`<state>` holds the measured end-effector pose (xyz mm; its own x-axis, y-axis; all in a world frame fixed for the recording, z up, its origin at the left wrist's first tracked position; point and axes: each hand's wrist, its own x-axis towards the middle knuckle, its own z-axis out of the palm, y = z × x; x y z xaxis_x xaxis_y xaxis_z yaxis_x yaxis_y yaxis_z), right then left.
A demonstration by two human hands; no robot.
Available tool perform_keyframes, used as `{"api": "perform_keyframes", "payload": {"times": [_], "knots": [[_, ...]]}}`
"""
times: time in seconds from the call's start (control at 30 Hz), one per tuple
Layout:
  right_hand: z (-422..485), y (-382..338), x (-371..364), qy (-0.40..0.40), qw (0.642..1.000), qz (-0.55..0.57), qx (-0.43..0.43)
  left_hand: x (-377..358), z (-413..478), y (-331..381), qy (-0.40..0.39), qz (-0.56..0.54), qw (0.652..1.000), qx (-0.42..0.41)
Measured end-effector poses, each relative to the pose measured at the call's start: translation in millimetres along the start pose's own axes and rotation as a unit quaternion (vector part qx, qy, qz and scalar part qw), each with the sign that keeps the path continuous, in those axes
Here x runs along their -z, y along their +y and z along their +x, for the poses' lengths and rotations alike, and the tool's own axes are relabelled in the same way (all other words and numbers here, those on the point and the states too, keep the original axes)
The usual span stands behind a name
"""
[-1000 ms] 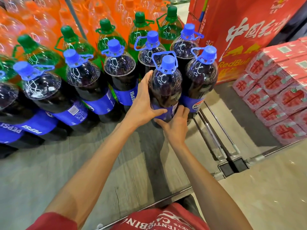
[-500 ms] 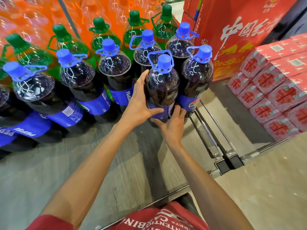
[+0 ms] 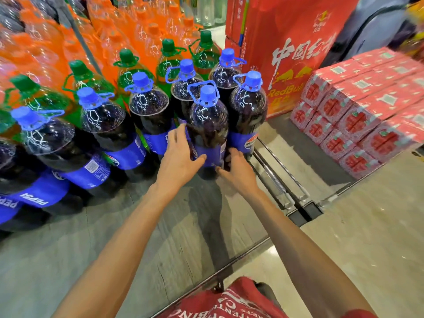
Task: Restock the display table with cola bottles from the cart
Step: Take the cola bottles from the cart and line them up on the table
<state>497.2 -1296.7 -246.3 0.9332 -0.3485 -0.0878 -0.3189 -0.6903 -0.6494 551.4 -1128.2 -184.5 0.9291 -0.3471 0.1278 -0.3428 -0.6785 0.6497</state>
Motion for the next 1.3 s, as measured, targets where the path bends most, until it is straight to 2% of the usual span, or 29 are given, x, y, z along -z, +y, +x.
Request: {"api": "perform_keyframes", "payload": {"times": [0.07, 0.17, 0.33, 0.53, 0.7, 0.9, 1.3], "knots": [[-6.3, 8.2, 10.2, -0.053, 0.998, -0.033, -0.002, -0.9, -16.1, -1.8, -0.019, 0.064, 0.998, -0.004], [-21.5, 25.5, 27.0, -0.098, 0.992, -0.079, -0.007, -7.2, -37.8, 1.5, -0.112, 0.175, 0.978, -0.006], [-60.1, 59.9, 64.4, -0.108, 0.981, -0.151, -0.051, -18.6, -34.5, 38.6, -0.203, 0.281, 0.935, -0.07], [-144.2, 103.6, 115.7, -0.072, 0.961, -0.205, -0.172, -54.0, -48.9, 120.3, -0.256, 0.354, 0.874, -0.212], [-248.0, 128.2, 158.6, -0.002, 0.938, -0.204, -0.279, -90.1, -89.8, 187.9, -0.291, 0.359, 0.815, -0.349], [-391.3, 139.0, 186.2, 0.03, 0.889, -0.2, -0.412, -112.7, -171.5, 253.1, -0.343, 0.321, 0.748, -0.469], [-672.7, 108.7, 162.6, 0.093, 0.773, -0.11, -0.618, -129.2, -415.7, 352.6, -0.334, 0.313, 0.596, -0.66]]}}
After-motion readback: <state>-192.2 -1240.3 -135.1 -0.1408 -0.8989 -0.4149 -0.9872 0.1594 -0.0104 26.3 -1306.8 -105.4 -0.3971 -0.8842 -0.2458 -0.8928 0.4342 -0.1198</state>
